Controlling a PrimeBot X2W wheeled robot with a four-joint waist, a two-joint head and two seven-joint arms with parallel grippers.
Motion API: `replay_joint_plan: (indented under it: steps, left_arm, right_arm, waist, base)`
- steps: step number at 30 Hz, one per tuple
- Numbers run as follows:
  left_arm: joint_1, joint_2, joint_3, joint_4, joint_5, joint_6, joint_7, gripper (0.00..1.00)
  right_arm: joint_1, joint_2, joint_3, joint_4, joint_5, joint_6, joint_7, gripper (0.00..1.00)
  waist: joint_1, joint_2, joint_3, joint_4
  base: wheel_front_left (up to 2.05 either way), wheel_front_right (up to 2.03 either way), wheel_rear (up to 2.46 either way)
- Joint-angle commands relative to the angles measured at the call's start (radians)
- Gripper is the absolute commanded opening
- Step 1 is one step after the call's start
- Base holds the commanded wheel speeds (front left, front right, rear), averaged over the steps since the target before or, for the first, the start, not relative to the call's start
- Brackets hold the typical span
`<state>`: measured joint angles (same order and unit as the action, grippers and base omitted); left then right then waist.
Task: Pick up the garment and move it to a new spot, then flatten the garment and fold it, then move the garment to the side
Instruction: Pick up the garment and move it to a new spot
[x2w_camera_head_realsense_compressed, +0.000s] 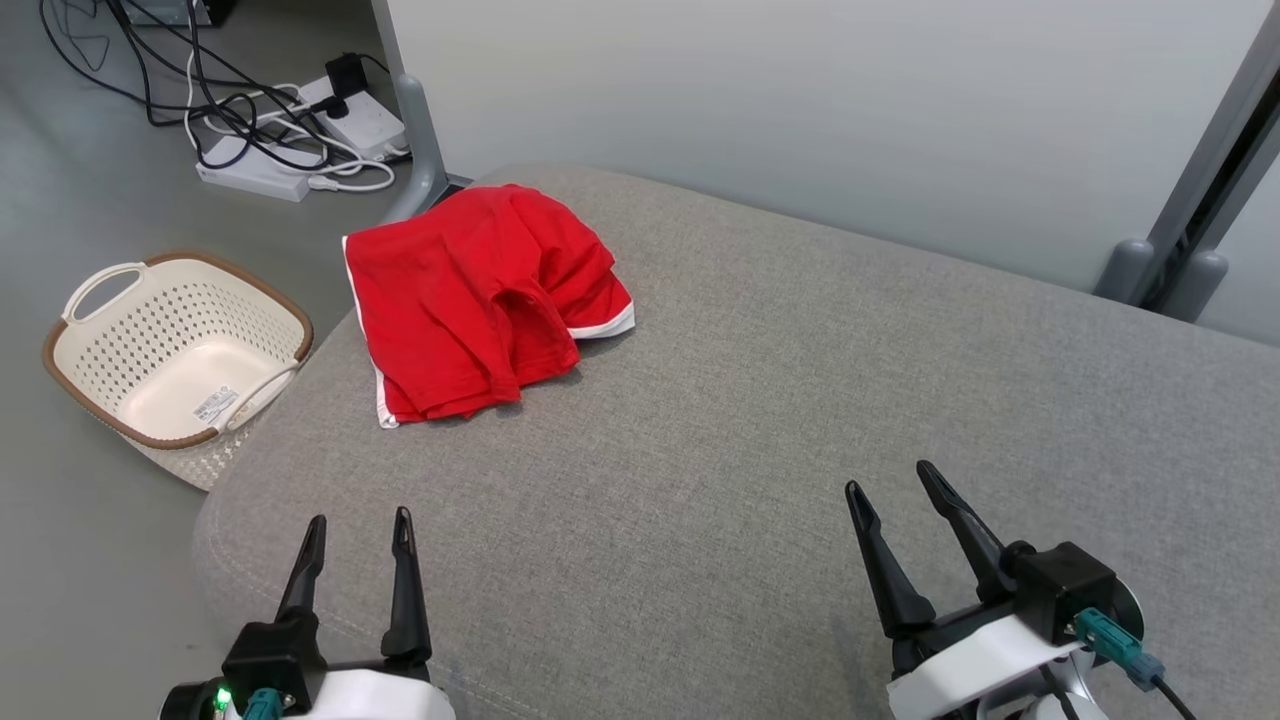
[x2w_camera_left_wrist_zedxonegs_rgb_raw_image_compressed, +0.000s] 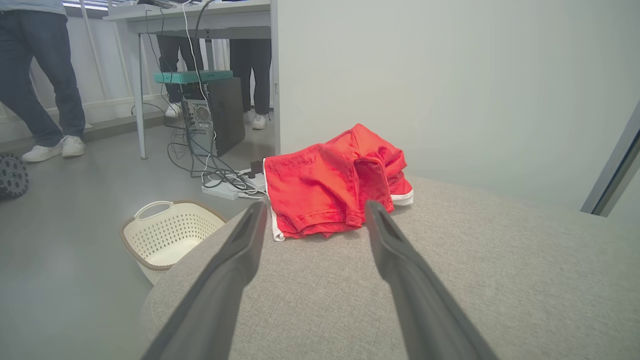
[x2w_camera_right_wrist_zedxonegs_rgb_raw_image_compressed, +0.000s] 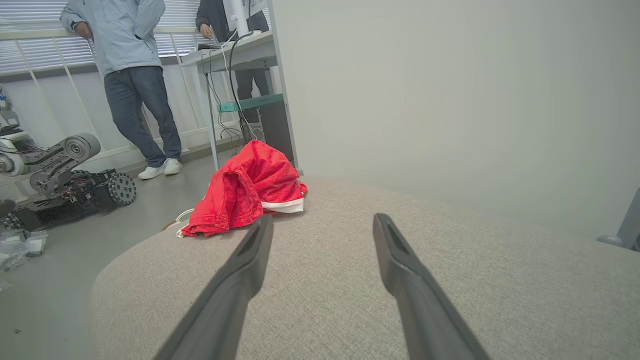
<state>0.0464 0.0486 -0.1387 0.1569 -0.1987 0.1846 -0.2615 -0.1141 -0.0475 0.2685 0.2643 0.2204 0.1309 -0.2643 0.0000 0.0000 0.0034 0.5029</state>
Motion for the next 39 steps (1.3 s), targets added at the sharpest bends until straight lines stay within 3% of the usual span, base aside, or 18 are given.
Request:
replay_joint_plan:
  steps: [1,8,13,18,28,34,39]
  left_arm:
    - [-0.021,0.003,0.003,-0.008,-0.014,-0.003,-0.004,1.00]
    - [-0.078,0.003,0.026,0.014,-0.062,0.008,-0.004,1.00]
    - [-0.166,0.006,0.058,0.071,-0.060,-0.026,-0.004,1.00]
    - [-0.327,0.060,0.069,0.166,-0.059,-0.071,0.018,1.00]
    - [-0.653,0.199,0.083,0.352,-0.079,-0.135,0.266,1.00]
    - [-0.762,0.237,0.090,0.437,-0.116,-0.167,0.390,1.00]
    - [-0.833,0.265,0.081,0.520,-0.118,-0.158,0.491,1.00]
  right_arm:
    - [-0.007,-0.006,-0.006,-0.005,-0.011,0.000,-0.001,1.00]
    - [-0.074,-0.009,-0.014,-0.021,-0.070,0.000,-0.001,1.00]
    - [-0.122,-0.025,-0.013,-0.046,-0.086,0.000,-0.001,1.00]
    - [-0.158,-0.044,-0.012,-0.063,-0.089,0.000,-0.001,1.00]
    - [-0.196,-0.071,-0.015,-0.079,-0.092,0.000,-0.001,1.00]
    - [-0.210,-0.076,-0.010,-0.083,-0.089,0.000,-0.001,1.00]
    - [-0.221,-0.078,0.001,-0.086,-0.095,0.000,-0.001,1.00]
  waist:
    - [0.0000,0.0000,0.018,-0.001]
    - [0.0000,0.0000,0.129,-0.050]
    - [0.0000,0.0000,0.211,-0.100]
    - [0.0000,0.0000,0.291,-0.155]
    - [0.0000,0.0000,0.391,-0.221]
    - [0.0000,0.0000,0.416,-0.242]
    - [0.0000,0.0000,0.433,-0.256]
  base:
    - [0.00,0.00,0.00]
    - [0.00,0.00,0.00]
    - [0.00,0.00,0.00]
    - [0.00,0.00,0.00]
    - [0.00,0.00,0.00]
    - [0.00,0.00,0.00]
    - [0.00,0.00,0.00]
